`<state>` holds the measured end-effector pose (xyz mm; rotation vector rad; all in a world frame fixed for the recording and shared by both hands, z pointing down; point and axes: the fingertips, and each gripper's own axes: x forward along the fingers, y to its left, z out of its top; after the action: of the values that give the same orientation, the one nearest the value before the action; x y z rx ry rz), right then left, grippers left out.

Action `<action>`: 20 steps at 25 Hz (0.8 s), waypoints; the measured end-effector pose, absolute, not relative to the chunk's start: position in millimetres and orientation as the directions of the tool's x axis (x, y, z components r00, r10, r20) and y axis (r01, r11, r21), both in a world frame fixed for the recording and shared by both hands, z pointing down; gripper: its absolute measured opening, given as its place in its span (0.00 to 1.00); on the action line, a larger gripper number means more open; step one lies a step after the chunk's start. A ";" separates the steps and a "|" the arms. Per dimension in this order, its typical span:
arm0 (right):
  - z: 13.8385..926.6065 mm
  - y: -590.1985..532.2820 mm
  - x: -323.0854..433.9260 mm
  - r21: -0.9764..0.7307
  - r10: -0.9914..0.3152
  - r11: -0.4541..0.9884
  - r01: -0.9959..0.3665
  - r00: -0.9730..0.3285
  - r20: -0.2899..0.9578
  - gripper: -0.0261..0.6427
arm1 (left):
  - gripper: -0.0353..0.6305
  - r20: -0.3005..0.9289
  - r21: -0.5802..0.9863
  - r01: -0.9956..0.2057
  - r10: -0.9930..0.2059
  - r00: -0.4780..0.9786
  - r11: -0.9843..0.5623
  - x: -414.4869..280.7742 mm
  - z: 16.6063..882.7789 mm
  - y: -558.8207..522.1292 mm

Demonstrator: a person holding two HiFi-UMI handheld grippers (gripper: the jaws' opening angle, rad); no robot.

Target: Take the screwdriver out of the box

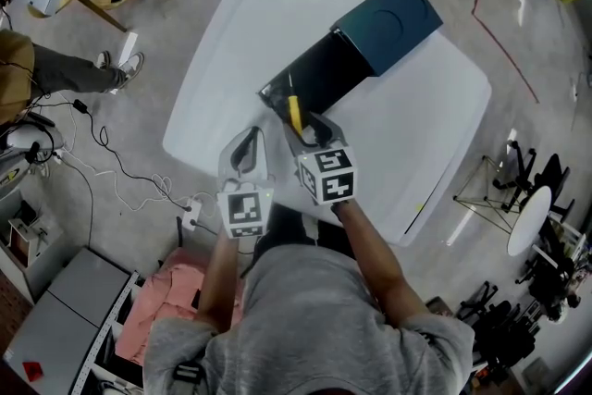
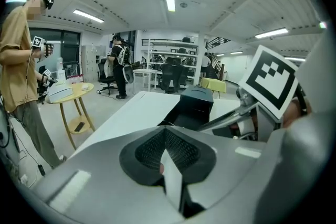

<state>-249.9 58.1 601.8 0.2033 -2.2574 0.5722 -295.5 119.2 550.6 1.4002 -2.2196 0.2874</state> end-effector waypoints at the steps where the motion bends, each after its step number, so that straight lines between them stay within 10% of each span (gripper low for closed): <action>1: 602.8 58.5 -250.9 -0.340 0.038 0.885 -0.320 -0.677 0.735 0.33 | 0.07 0.515 0.083 -0.888 -0.783 -0.350 0.452 -297.6 551.4 119.2; 20: 614.3 68.1 -257.6 -0.289 0.065 0.912 -0.292 -0.591 0.804 0.30 | 0.07 0.527 0.095 -0.881 -0.775 -0.350 0.463 -299.4 558.6 121.8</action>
<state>-257.6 68.1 614.3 0.1614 -2.1523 0.4942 -299.4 121.8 558.6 1.3769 -2.2091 0.2794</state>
